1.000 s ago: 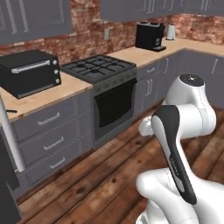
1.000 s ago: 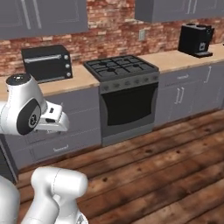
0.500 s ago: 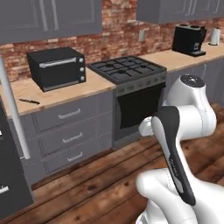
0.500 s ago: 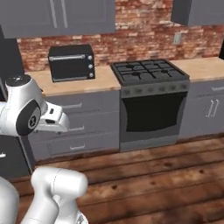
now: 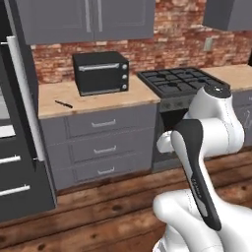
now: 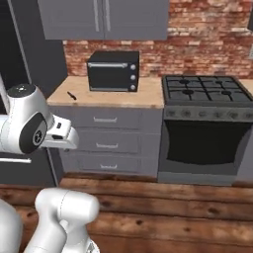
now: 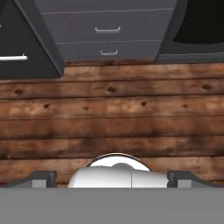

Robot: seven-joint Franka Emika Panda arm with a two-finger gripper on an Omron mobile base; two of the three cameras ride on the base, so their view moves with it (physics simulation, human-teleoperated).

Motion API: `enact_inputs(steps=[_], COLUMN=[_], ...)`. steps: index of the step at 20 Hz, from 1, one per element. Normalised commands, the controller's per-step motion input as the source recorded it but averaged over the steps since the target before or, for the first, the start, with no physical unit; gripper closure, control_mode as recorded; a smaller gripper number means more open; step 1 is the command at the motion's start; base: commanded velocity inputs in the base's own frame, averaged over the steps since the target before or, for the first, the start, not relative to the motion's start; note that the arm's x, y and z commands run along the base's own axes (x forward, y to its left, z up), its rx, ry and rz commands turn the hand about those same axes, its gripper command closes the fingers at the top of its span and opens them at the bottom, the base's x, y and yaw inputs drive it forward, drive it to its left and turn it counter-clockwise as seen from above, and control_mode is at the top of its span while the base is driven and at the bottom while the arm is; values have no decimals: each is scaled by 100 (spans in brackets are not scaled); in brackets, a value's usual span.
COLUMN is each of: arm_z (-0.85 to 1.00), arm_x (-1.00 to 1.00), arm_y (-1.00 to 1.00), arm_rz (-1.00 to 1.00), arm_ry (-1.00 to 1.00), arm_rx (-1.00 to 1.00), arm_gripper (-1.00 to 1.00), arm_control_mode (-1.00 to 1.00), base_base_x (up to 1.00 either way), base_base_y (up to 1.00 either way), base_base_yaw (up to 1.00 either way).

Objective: Retrieve the butter from the fridge and place it on a plate on the dining table. Then retrieve the butter knife by the fridge and place it near the plate.

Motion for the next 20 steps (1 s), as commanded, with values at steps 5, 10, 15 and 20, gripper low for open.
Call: enact_inputs(steps=[5, 10, 15, 20], arm_z=[0, 0, 0, 0], arm_x=[0, 0, 0, 0], arm_y=[0, 0, 0, 0], arm_rz=[0, 0, 0, 0], arm_ry=[0, 0, 0, 0], arm_rx=[0, 0, 0, 0], arm_gripper=[-100, -100, -100, -100], arm_control_mode=[100, 100, 100, 100], base_base_x=[52, 67, 63, 29], base_base_y=[-38, -24, -21, -50], base_base_yaw=[48, 43, 39, 33])
